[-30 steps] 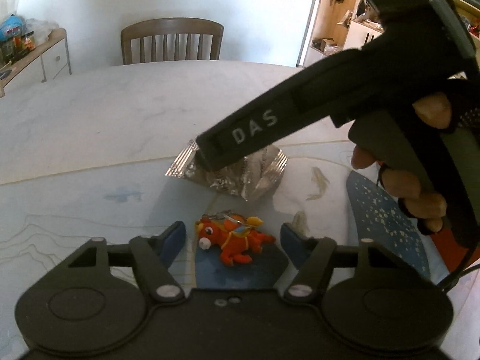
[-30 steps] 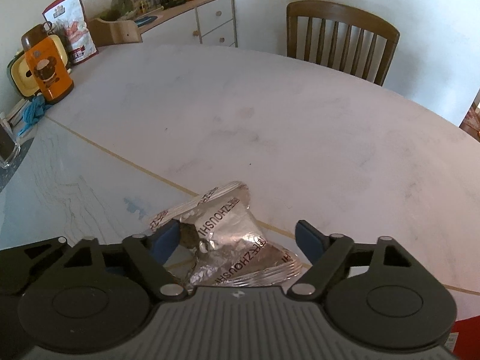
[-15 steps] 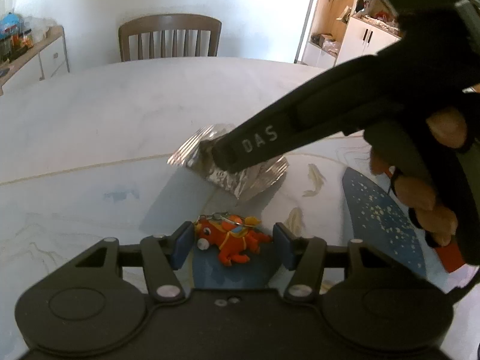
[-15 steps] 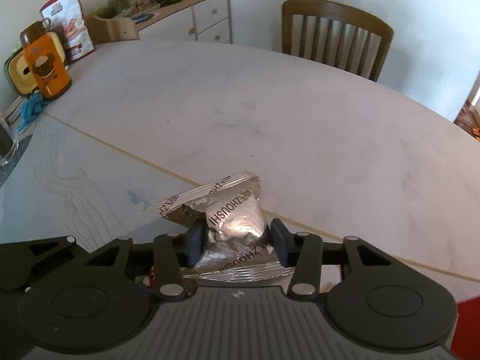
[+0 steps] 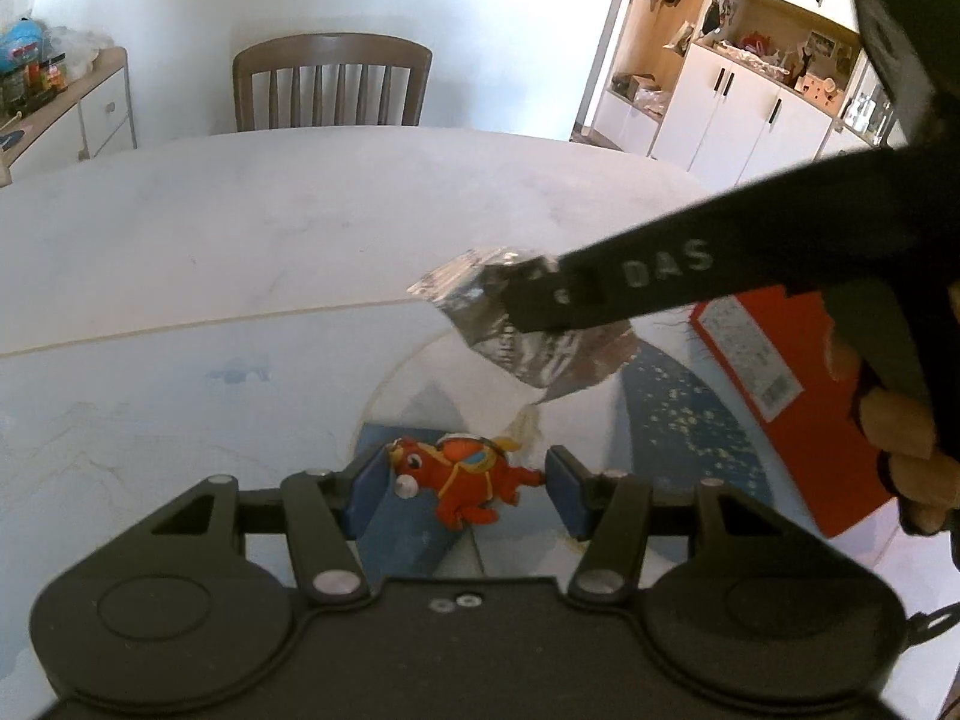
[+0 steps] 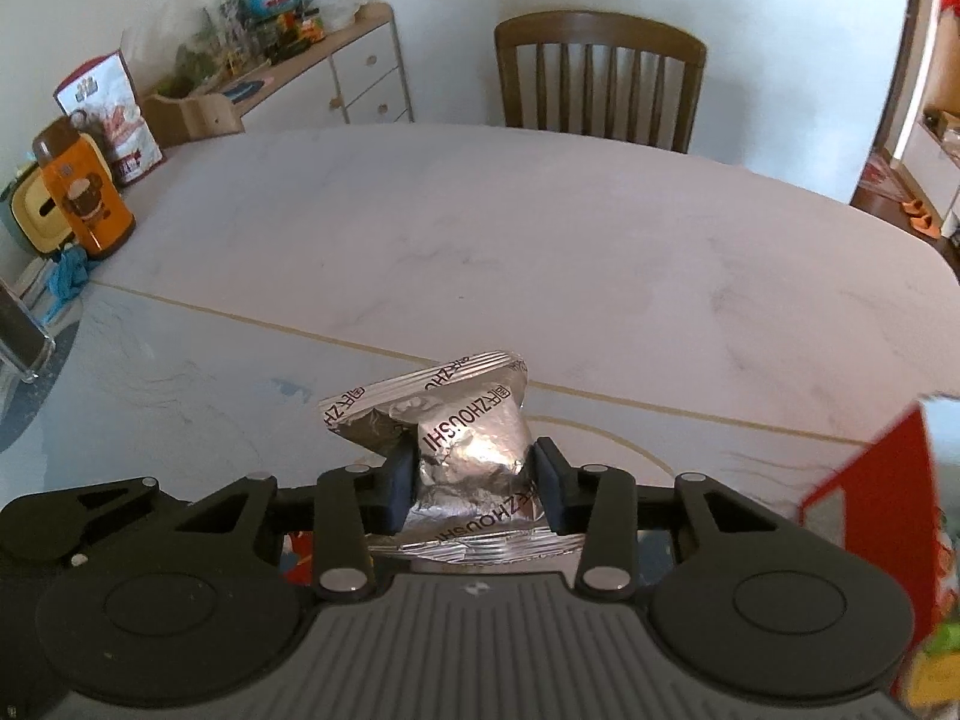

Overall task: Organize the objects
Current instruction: 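Carry the toy horse with the left tool while the right tool carries the silver bag over the box, then lower and open the left tool to drop the horse while the right tool releases the silver bag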

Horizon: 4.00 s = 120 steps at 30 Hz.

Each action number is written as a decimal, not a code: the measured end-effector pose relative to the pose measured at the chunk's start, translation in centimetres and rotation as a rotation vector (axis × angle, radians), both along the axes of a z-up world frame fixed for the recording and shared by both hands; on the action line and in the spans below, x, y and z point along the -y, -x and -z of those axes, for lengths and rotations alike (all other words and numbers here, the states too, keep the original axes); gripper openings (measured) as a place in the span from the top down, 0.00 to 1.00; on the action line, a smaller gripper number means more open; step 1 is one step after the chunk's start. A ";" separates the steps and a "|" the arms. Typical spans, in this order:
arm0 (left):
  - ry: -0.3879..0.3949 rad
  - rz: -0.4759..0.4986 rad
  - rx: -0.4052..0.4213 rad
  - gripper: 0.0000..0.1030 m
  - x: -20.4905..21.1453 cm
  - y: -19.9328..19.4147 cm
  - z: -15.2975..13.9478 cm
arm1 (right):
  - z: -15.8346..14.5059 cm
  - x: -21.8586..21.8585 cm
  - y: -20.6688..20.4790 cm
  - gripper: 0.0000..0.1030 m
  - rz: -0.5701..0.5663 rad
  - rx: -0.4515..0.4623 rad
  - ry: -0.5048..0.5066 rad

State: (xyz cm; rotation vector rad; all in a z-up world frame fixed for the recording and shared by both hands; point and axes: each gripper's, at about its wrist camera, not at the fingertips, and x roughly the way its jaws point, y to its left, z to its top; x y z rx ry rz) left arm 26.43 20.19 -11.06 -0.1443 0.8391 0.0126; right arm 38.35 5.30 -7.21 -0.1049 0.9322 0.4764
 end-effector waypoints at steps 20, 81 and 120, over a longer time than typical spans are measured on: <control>-0.022 0.036 0.089 0.46 8.1 3.1 -8.1 | -7.8 11.7 8.4 0.61 0.136 0.070 -0.092; -0.168 0.114 -0.076 0.46 29.7 -15.0 -2.4 | -0.7 35.2 5.0 0.61 0.139 0.018 0.055; -0.202 0.142 -0.089 0.32 30.9 -12.7 -3.3 | -2.2 36.6 6.9 0.49 0.129 0.113 -0.004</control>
